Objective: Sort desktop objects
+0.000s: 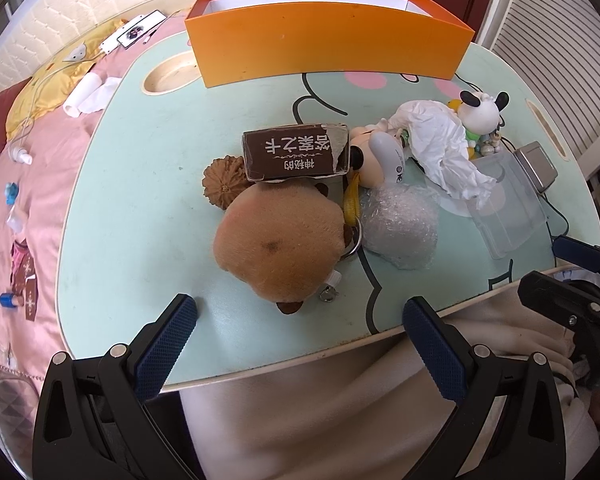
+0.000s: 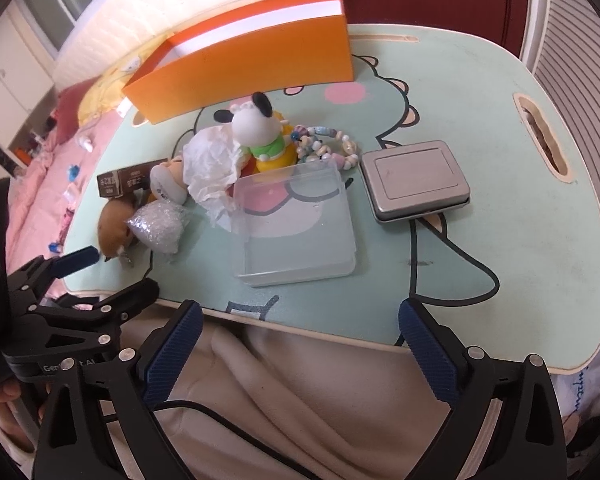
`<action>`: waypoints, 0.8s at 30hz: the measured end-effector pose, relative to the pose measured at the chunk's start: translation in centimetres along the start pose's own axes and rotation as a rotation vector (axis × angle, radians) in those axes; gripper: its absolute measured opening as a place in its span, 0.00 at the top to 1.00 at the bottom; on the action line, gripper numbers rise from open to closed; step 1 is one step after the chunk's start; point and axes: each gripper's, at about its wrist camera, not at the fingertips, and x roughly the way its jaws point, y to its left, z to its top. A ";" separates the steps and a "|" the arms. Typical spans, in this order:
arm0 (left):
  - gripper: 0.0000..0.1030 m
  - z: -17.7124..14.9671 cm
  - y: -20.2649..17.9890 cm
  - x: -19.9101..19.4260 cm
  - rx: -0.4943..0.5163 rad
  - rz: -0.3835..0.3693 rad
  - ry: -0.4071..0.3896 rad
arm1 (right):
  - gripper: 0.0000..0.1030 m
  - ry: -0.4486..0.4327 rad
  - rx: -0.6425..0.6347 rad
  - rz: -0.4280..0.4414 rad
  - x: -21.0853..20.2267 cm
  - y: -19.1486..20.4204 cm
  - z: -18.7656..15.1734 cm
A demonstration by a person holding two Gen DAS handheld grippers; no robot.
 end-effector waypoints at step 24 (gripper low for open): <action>0.13 -0.9 3.3 -2.2 -0.007 -0.071 -0.270 | 0.03 -0.003 -0.018 -0.016 0.1 0.1 0.1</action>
